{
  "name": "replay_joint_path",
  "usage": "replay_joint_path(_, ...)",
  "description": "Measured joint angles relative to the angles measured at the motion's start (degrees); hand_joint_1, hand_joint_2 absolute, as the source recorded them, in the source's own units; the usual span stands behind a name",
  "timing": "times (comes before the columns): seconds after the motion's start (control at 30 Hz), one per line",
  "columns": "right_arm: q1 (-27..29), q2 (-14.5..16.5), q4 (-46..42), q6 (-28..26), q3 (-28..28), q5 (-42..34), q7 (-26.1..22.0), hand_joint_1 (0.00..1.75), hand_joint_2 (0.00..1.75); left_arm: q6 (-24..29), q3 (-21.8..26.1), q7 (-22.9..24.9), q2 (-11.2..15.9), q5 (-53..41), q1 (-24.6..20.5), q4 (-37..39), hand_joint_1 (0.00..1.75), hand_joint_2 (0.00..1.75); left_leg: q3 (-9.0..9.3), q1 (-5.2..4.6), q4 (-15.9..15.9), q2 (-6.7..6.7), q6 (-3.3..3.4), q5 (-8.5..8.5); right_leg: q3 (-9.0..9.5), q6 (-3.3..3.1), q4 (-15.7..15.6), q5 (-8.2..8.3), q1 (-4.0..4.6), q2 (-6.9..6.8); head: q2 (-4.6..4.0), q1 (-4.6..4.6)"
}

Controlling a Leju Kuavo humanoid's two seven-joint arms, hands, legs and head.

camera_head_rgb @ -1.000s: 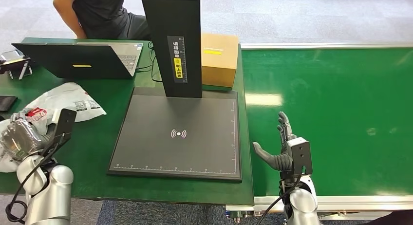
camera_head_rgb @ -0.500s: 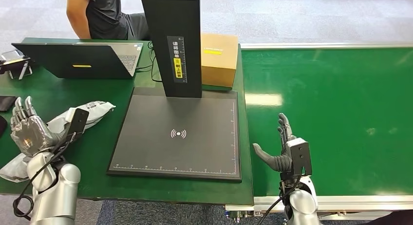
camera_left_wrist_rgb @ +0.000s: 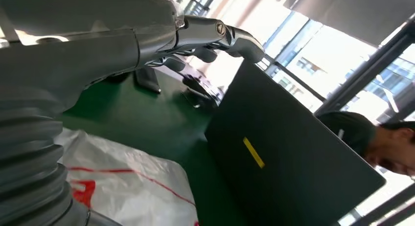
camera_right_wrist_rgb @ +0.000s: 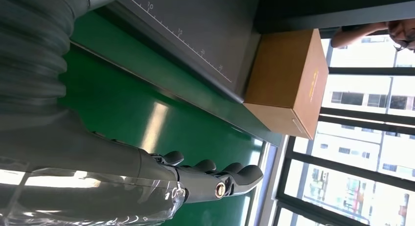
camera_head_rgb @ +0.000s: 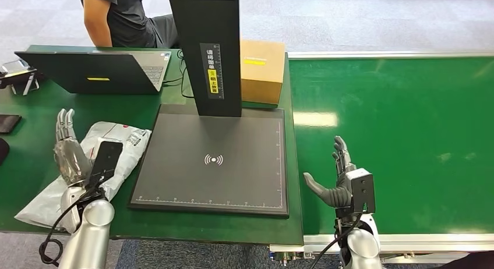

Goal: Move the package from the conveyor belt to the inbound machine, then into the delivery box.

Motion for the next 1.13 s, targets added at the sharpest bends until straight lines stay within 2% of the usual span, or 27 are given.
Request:
replay_joint_path(0.13, 0.08, 0.0, 0.0, 0.01, 0.0, -0.07, -0.02, 0.0, 1.75, -0.82, -1.23, -0.52, -0.65, 0.99, 0.59, -1.17, 0.0, 1.75, 0.01, 0.0, 0.0, 0.01, 0.0, 0.0, 0.0, 0.0, 0.0, 0.0, 0.02, 0.02, 0.0, 0.01)
replay_joint_path(0.2, 0.11, -0.01, 0.01, 0.04, 0.0, -0.11, -0.09, 0.0, 1.75, -4.36, -1.73, -2.04, -0.85, 5.0, 0.76, -1.63, 0.0, 1.75, 0.01, 0.0, 0.0, 0.01, 0.0, 0.0, 0.0, 0.0, 0.0, 0.0, 0.02, 0.02, 0.0, 0.0)
replay_joint_path(0.27, 0.09, -0.03, 0.04, 0.3, 0.0, -0.15, -0.34, 0.0, 1.75, -12.94, -2.35, -4.9, -1.1, 14.1, 1.19, -2.33, 0.0, 1.75, 0.01, 0.0, 0.0, 0.01, 0.0, 0.0, 0.01, 0.0, 0.0, 0.0, 0.02, 0.01, 0.0, -0.01)
replay_joint_path(0.43, -0.57, -0.09, 0.88, 1.34, 0.08, -0.1, -1.23, 0.0, 1.75, -44.45, -4.36, -10.94, -2.14, 44.4, 3.31, -4.07, 0.0, 1.75, -0.01, 0.01, -0.01, 0.02, 0.0, 0.0, 0.01, 0.0, 0.0, 0.0, -0.02, 0.02, 0.0, 0.01)
replay_joint_path(0.5, -1.01, -0.1, 1.37, 1.38, 0.24, -0.07, -1.39, 0.0, 1.75, -52.97, -4.83, -12.13, -2.42, 52.59, 4.02, -4.29, 0.0, 1.75, 0.0, 0.0, -0.01, 0.01, 0.0, 0.0, 0.01, 0.0, 0.0, 0.0, -0.03, 0.02, 0.0, 0.01)
replay_joint_path(0.57, -1.32, -0.11, 1.74, 1.4, 0.49, -0.08, -1.75, 0.0, 1.75, -57.96, -5.32, -12.56, -2.68, 56.67, 4.63, -4.35, 0.0, 1.75, 0.0, 0.0, 0.0, 0.01, 0.0, 0.0, 0.01, 0.0, 0.0, 0.0, -0.02, 0.01, 0.0, 0.0)
replay_joint_path(0.7, -1.49, -0.11, 2.07, 3.05, 1.25, -1.37, -2.79, 0.0, 1.75, -59.98, -7.21, -12.56, -3.29, 57.22, 5.67, -4.21, 0.0, 1.75, 0.0, 0.0, -0.01, 0.0, 0.0, 0.0, 0.01, 0.0, 0.0, 0.0, -0.01, 0.0, 0.0, 0.0)
replay_joint_path(0.9, -1.43, -0.11, 2.1, 5.84, 1.7, -4.51, -3.44, 0.0, 1.75, -53.07, -9.44, -11.92, -4.22, 54.39, 5.85, -1.63, 0.0, 1.75, 0.02, 0.0, -0.01, 0.0, 0.0, 0.0, 0.01, 0.0, 0.0, 0.0, -0.01, 0.0, 0.0, 0.0)
replay_joint_path(1.13, -1.44, -0.11, 2.11, 7.12, 2.03, -5.74, -3.64, 0.0, 1.75, -51.45, -10.67, -11.57, -4.33, 53.49, 5.65, 0.88, 0.0, 1.75, 0.01, 0.0, -0.01, 0.0, 0.0, 0.0, 0.0, 0.0, 0.0, 0.0, -0.01, 0.01, 0.0, 0.0)
